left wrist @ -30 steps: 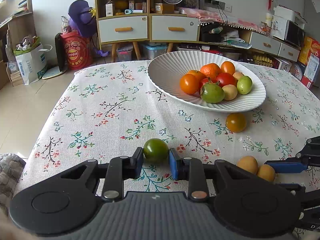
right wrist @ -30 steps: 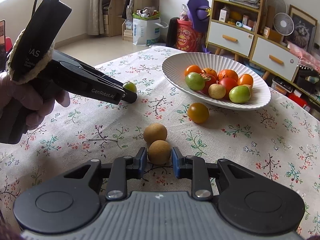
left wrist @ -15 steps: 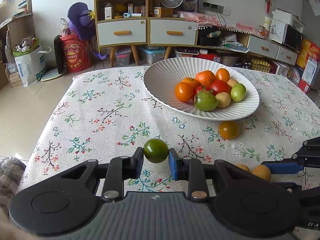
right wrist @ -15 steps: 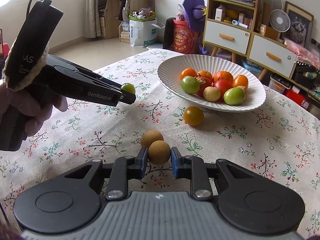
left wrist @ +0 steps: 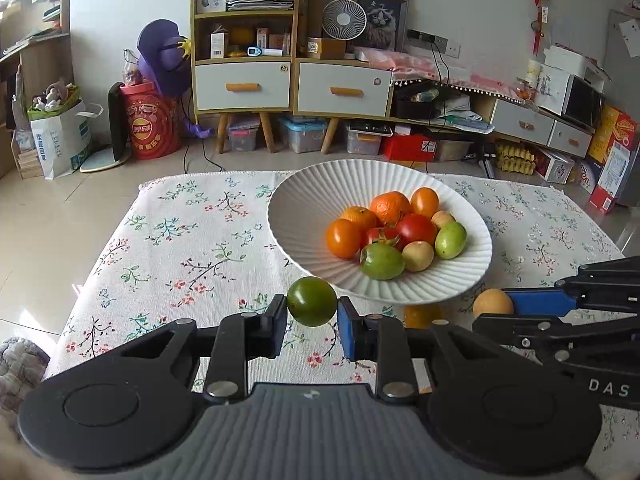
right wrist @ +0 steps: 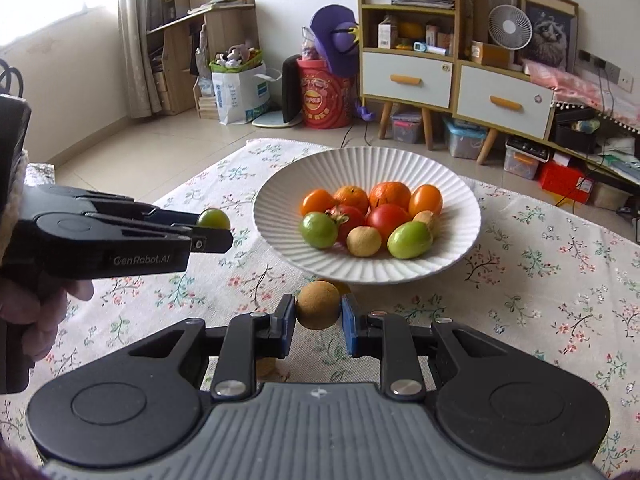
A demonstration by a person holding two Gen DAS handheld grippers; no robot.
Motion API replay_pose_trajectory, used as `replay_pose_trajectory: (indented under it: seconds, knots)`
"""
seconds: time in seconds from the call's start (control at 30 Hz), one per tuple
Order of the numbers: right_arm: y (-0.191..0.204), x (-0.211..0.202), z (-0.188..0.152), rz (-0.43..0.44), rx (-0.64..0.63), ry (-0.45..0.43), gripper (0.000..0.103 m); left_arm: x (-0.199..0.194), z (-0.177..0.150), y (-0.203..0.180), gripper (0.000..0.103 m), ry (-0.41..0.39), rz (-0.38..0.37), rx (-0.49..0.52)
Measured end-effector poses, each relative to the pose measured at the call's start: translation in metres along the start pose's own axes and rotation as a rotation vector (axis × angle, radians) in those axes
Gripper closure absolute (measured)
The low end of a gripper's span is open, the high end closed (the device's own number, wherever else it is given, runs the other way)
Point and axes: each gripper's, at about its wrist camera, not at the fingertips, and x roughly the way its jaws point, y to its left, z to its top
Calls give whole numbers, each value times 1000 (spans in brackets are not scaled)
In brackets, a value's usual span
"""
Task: Organize fruits
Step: 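Lift the green tomato and brown fruit and carry them over the bowl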
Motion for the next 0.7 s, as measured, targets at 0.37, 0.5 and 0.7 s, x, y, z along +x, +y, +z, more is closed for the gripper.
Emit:
replay_pose_trajectory:
  seconds: [0.37,0.5,0.7]
  knots:
    - [-25,27,35,-30,137,-30,81,20,31,-8,82,5,-24,-78]
    - [-37,38,44,-44,185,-45,81,31,41,-11,82,8,-35,-119]
    - [-61,50,63,-11,282,-55,81,47,47,-10,82,23,-42,-167]
